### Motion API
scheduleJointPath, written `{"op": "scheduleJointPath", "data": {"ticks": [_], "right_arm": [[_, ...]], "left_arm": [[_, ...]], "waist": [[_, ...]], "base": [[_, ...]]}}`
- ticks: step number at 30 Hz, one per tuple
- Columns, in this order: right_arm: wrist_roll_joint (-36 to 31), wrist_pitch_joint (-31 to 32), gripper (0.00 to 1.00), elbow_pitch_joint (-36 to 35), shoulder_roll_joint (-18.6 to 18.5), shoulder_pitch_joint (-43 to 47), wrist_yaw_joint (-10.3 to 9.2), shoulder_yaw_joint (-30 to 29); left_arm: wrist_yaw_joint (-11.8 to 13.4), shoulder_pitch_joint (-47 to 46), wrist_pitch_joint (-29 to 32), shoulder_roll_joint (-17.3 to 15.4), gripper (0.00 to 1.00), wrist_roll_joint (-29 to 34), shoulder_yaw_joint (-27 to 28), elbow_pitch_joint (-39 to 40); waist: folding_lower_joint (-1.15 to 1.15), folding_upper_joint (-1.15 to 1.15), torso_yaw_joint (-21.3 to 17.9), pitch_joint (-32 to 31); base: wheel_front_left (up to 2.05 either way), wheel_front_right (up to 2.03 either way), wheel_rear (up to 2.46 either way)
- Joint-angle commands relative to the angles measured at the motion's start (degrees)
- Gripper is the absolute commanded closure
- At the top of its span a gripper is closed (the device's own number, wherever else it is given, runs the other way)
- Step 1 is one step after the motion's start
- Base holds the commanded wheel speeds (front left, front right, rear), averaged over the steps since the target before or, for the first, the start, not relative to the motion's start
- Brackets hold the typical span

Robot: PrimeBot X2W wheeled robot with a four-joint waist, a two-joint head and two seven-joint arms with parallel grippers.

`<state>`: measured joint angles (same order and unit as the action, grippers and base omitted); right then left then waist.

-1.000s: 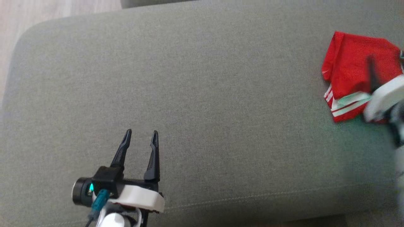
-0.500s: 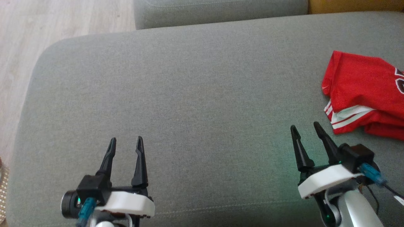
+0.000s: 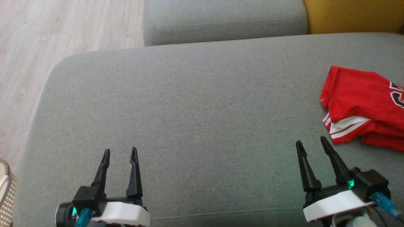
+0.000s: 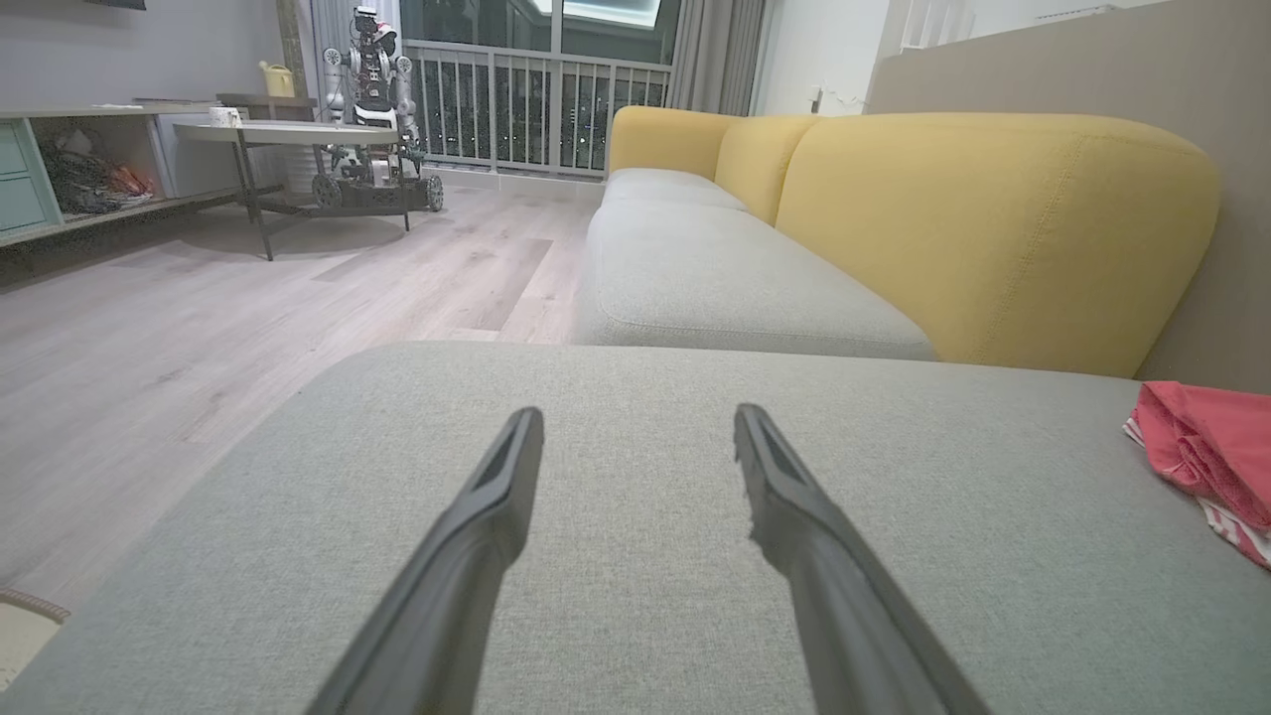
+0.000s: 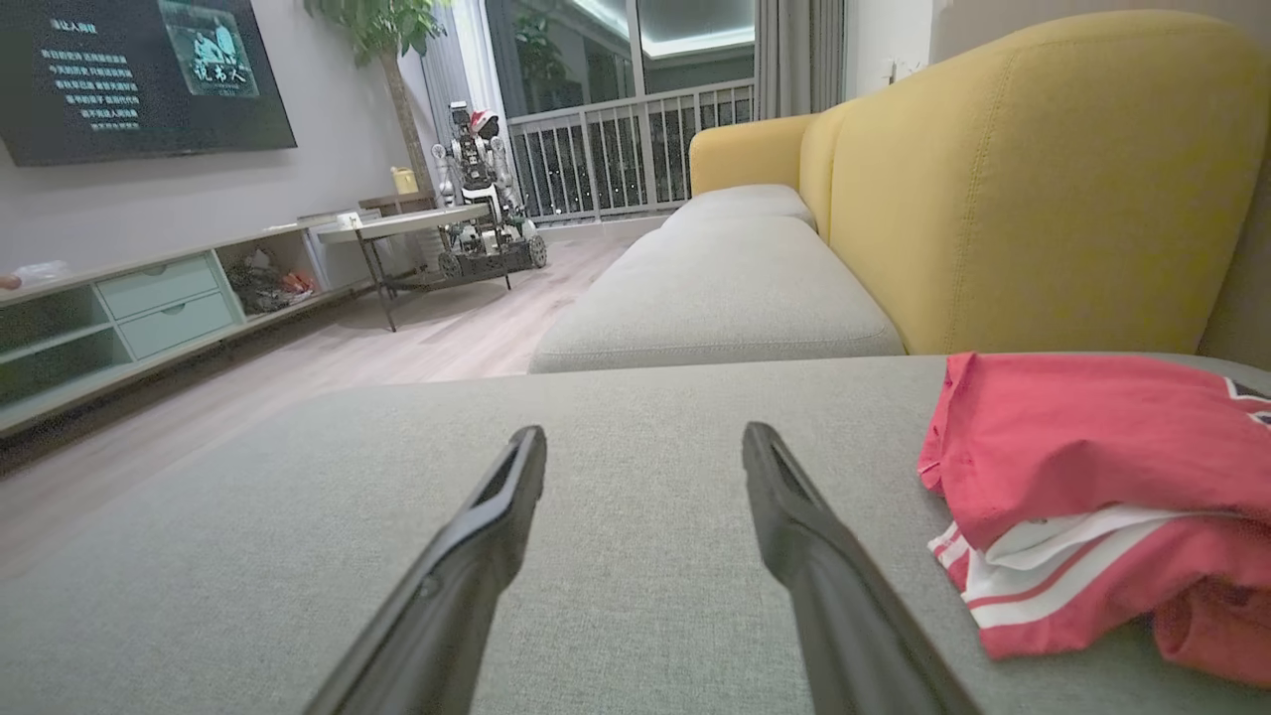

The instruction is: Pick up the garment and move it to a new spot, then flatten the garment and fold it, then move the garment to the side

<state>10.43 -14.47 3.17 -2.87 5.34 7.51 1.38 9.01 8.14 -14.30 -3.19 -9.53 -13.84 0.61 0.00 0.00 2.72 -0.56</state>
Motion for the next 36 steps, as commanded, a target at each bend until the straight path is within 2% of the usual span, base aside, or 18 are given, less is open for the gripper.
{"op": "scheduleJointPath", "data": {"ticks": [1, 8, 9, 14, 36], "right_arm": [[0.5, -0.5, 0.0, -2.4, 0.0, -1.8, -0.02, 1.0], [2.0, -0.5, 0.0, -2.8, 0.0, -0.7, -0.02, 1.5], [1.9, 0.0, 1.0, -0.5, 0.0, 0.2, 0.0, 0.2], [2.2, 0.1, 1.0, 3.8, 0.0, 1.1, 0.0, 0.5], [16.5, 2.8, 1.0, 4.9, -0.8, -0.9, 0.0, 0.2]], "left_arm": [[-0.2, -1.7, -0.7, 0.3, 0.0, 0.8, 2.2, 1.8], [-2.0, -1.0, -0.7, 0.3, 0.0, 1.1, 2.1, 1.1], [-1.9, 0.5, 0.0, 0.0, 1.0, 0.6, 0.0, -0.6], [-2.0, 2.5, 0.2, 0.0, 1.0, 0.5, -0.3, -4.8], [-4.4, -0.3, 2.7, -0.9, 1.0, -14.5, 2.0, -6.5]], "waist": [[0.0, 0.0, -0.1, -0.2], [0.0, 0.0, -0.5, -1.0], [0.0, 0.0, -0.5, -1.0], [0.0, 0.0, -0.6, -1.1], [0.0, 0.0, -0.9, -0.8]], "base": [[0.0, 0.0, 0.0], [0.0, 0.0, 0.0], [0.0, 0.0, 0.0], [0.0, 0.0, 0.0], [0.0, 0.0, 0.0]]}}
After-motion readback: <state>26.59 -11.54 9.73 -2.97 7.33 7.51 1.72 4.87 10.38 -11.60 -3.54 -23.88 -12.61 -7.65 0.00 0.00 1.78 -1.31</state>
